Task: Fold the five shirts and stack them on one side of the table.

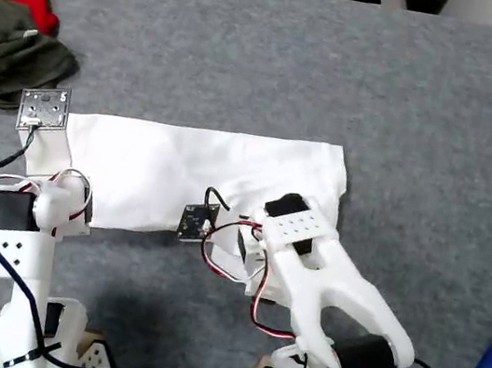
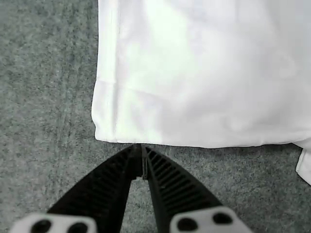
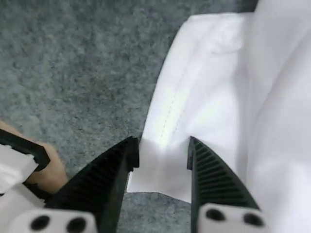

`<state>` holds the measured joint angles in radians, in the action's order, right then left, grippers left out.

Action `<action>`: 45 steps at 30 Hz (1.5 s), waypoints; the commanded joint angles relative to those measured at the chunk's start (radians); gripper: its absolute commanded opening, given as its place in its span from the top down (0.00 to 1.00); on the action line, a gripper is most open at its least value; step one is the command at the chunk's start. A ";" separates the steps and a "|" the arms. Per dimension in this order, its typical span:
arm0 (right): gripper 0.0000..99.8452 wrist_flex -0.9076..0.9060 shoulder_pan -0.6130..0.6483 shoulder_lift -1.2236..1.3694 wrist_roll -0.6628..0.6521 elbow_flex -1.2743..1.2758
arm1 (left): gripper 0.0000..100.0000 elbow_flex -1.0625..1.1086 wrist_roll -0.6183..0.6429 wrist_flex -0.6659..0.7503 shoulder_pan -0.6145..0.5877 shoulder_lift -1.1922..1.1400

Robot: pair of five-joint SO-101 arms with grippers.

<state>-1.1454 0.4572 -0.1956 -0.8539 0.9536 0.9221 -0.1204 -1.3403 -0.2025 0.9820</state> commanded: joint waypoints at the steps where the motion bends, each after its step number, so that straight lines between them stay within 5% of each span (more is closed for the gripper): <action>1: 0.91 0.032 0.008 0.042 0.031 0.001 | 0.98 -0.005 -0.003 -0.006 -0.009 0.018; 5: 1.00 0.049 0.008 0.042 0.031 0.019 | 0.98 -0.005 -0.003 -0.006 -0.009 0.018; 15: 0.99 0.023 -0.016 0.033 0.077 -0.028 | 0.98 -0.005 -0.005 -0.008 -0.009 0.018; 26: 0.99 -0.216 -0.189 0.041 0.072 -0.466 | 0.98 -0.008 -0.005 -0.020 -0.009 0.018; 45: 0.99 -0.150 -0.191 0.185 -0.087 -0.766 | 0.98 -0.005 -0.005 -0.020 -0.009 0.018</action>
<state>-1.3111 0.2808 -0.0591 -0.9198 0.2754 0.9221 -0.1204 -1.3571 -0.2025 0.9820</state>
